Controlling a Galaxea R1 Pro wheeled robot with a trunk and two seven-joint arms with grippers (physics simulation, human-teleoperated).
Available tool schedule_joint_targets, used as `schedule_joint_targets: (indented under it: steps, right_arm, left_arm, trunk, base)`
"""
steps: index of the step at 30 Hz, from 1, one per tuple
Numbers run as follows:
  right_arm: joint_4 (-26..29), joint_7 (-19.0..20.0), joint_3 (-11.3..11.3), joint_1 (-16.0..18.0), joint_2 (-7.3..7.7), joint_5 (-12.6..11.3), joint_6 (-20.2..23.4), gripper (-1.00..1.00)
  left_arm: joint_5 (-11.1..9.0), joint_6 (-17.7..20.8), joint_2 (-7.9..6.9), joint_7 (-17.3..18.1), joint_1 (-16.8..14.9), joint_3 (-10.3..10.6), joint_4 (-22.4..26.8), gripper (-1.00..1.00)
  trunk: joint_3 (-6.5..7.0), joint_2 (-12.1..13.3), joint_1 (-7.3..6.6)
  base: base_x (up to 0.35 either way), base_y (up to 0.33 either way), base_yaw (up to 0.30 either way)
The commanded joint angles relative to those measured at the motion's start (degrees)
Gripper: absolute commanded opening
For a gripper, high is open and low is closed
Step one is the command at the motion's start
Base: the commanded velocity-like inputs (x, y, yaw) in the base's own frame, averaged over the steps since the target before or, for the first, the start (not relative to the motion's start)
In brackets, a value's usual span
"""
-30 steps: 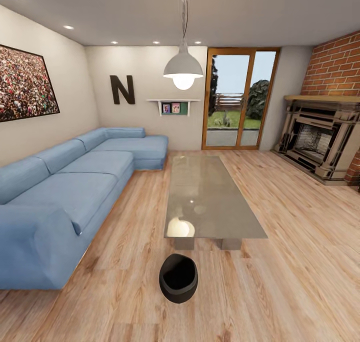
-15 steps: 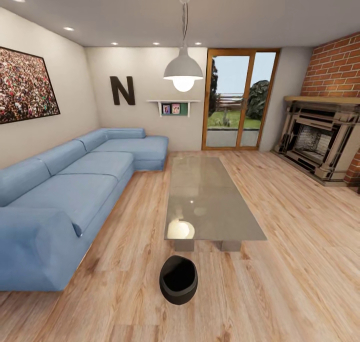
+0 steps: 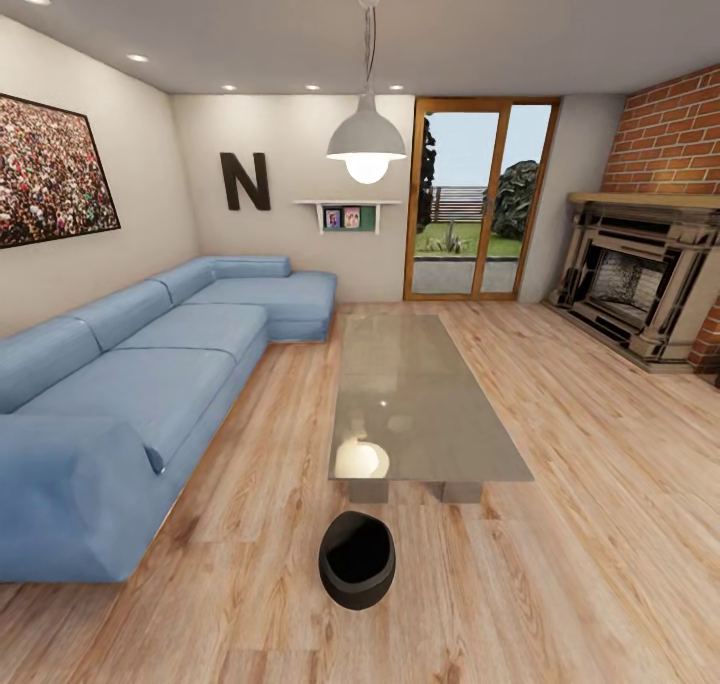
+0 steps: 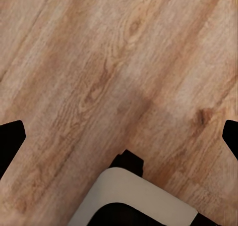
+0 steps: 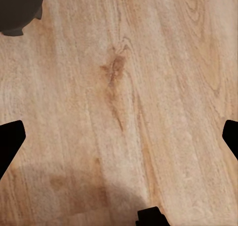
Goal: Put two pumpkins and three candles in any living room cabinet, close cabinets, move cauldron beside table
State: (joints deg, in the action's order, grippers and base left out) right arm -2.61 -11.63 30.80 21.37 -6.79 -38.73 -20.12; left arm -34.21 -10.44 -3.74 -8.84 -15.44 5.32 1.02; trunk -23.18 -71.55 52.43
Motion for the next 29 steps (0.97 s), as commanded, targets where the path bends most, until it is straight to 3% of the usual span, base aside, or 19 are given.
schedule_joint_targets:
  steps: [1, 29]
  right_arm:
    - [-0.21, -0.10, 0.41, 0.08, -0.06, -0.27, -0.26, 1.00]
    - [-0.03, -0.06, 0.49, 0.10, -0.07, 0.36, -0.26, 1.00]
  left_arm:
    - [-0.33, -0.26, 0.06, -0.21, -0.02, 0.48, 0.02, 1.00]
    - [-0.85, -0.81, -0.01, -0.33, -0.02, 0.39, 0.12, 1.00]
  trunk:
    - [-0.06, -0.04, 0.00]
    - [-0.06, -0.04, 0.00]
  base:
    - [0.000, 0.000, 0.000]
    - [0.000, 0.000, 0.000]
